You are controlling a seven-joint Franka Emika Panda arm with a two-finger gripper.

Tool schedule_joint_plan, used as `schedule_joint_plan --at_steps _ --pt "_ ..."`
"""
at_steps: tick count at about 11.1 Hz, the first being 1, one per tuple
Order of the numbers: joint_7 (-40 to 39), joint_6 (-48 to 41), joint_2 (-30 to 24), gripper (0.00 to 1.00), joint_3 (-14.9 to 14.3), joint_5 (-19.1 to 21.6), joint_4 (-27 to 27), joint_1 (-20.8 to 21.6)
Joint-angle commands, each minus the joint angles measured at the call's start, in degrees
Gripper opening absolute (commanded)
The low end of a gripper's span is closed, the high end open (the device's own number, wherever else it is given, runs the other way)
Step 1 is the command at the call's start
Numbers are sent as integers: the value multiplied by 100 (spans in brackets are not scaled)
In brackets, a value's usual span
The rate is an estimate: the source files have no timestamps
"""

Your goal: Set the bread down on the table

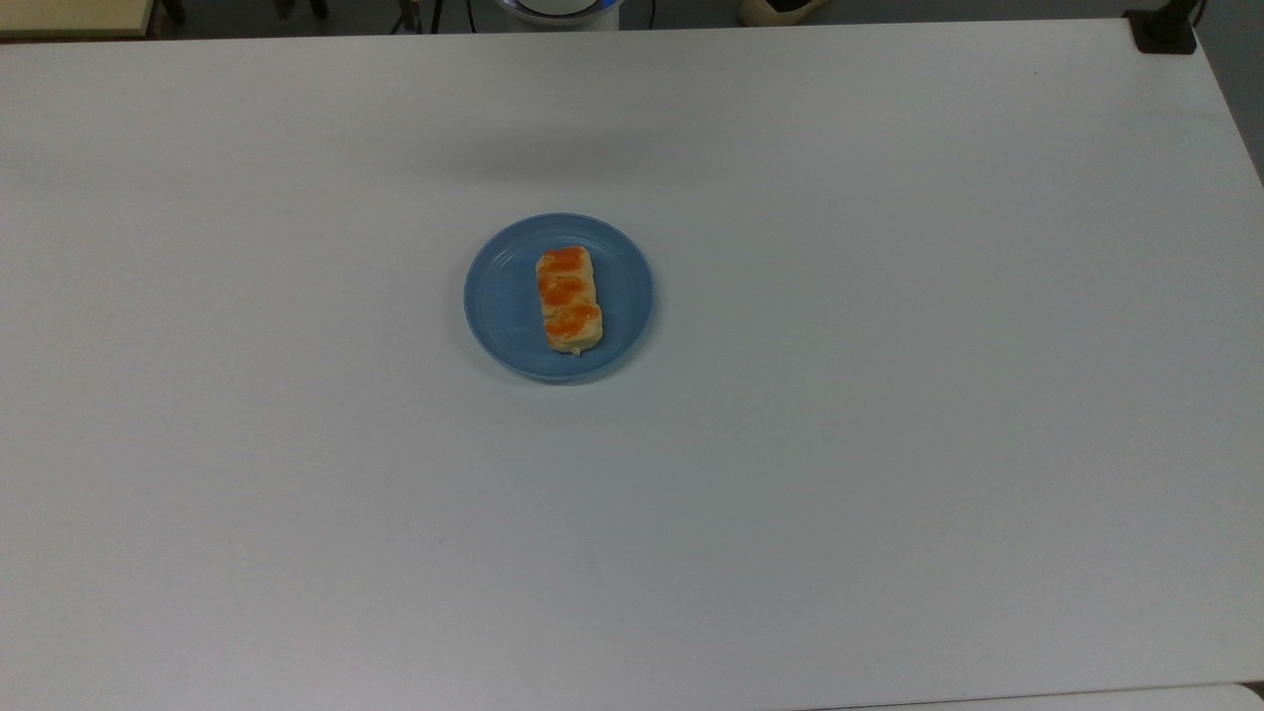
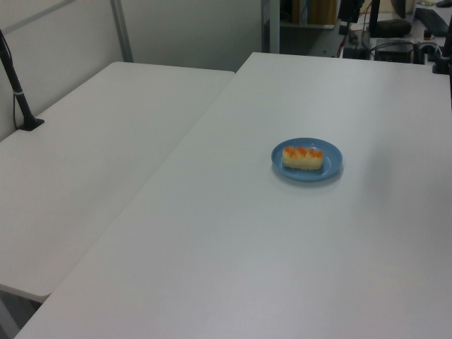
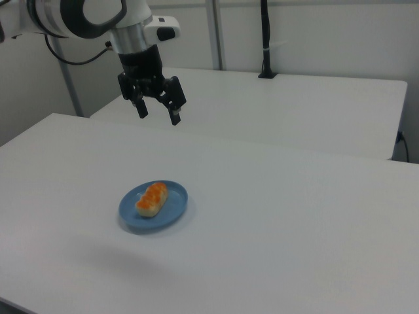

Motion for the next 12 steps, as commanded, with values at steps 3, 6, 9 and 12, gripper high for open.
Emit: schedule_joint_plan --at_steps 3,6,9,12 --pt "-71 -124 -27 100 -101 74 -1 88" --pt "-62 -115 -27 100 -101 74 -1 88" --pt "-71 -97 -10 100 -101 74 -1 88" --pt "-115 -88 34 100 -101 83 -1 88"
